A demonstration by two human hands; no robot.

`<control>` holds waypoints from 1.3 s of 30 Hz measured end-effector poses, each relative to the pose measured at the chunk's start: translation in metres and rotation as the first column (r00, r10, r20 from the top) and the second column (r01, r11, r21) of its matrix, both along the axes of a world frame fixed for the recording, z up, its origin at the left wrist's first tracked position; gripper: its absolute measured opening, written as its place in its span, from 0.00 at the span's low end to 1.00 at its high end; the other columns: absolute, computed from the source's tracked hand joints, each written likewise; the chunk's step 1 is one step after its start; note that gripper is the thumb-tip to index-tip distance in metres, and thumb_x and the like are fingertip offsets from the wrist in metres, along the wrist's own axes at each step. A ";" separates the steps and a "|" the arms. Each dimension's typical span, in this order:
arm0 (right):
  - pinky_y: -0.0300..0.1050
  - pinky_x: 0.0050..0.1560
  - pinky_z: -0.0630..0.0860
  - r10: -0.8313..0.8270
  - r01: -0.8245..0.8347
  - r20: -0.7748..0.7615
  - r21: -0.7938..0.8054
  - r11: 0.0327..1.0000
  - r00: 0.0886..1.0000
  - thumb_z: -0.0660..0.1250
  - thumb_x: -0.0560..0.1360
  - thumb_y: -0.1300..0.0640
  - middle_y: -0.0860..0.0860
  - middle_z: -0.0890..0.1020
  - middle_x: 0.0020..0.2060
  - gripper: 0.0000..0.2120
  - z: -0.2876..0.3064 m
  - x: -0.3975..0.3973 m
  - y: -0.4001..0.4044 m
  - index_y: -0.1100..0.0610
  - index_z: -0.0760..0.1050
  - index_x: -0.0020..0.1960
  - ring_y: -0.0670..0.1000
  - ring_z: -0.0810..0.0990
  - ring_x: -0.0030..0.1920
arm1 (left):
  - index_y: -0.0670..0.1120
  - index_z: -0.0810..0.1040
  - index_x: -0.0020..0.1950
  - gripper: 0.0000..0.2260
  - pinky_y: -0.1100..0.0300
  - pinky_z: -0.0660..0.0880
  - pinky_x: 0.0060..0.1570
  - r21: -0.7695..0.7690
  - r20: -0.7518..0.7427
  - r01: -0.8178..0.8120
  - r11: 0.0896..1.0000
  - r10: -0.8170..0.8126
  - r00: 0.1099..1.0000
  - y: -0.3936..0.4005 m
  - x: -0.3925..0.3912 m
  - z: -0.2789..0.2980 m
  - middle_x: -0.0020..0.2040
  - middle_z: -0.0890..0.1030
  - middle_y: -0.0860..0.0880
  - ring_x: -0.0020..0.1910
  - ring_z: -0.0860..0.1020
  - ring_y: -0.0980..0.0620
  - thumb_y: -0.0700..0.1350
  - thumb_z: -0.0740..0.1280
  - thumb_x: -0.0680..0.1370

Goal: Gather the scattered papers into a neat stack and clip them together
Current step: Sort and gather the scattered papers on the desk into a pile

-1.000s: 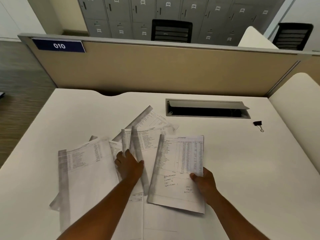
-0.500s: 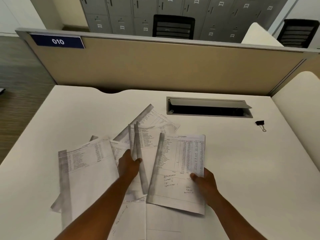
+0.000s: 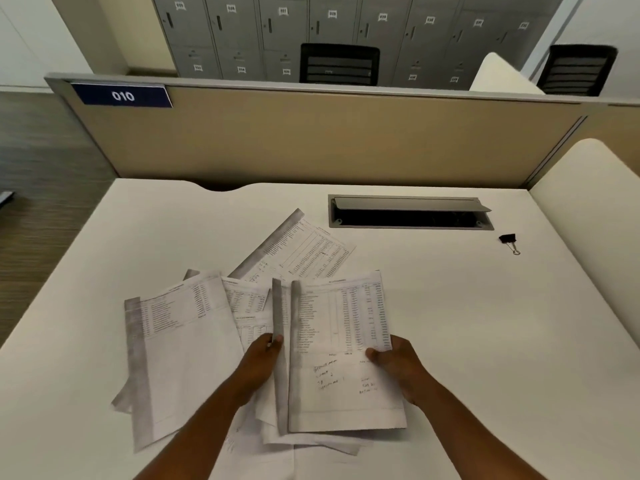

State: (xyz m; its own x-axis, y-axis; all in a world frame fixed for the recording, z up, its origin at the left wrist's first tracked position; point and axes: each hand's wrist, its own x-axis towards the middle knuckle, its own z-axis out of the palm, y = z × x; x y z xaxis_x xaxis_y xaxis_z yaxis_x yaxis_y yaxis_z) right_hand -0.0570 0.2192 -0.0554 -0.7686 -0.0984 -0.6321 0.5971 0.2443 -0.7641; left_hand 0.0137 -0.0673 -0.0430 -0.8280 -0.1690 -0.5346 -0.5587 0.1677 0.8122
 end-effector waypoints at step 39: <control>0.37 0.49 0.80 -0.286 0.140 -0.645 -0.269 0.953 0.708 0.80 0.70 0.63 0.47 0.86 0.53 0.22 0.094 0.016 -0.013 0.50 0.79 0.61 0.46 0.85 0.54 | 0.49 0.70 0.55 0.19 0.55 0.76 0.49 -0.002 -0.657 -0.172 0.985 0.128 0.743 0.057 -0.004 0.089 0.47 0.76 0.61 0.47 0.77 0.57 0.59 0.67 0.71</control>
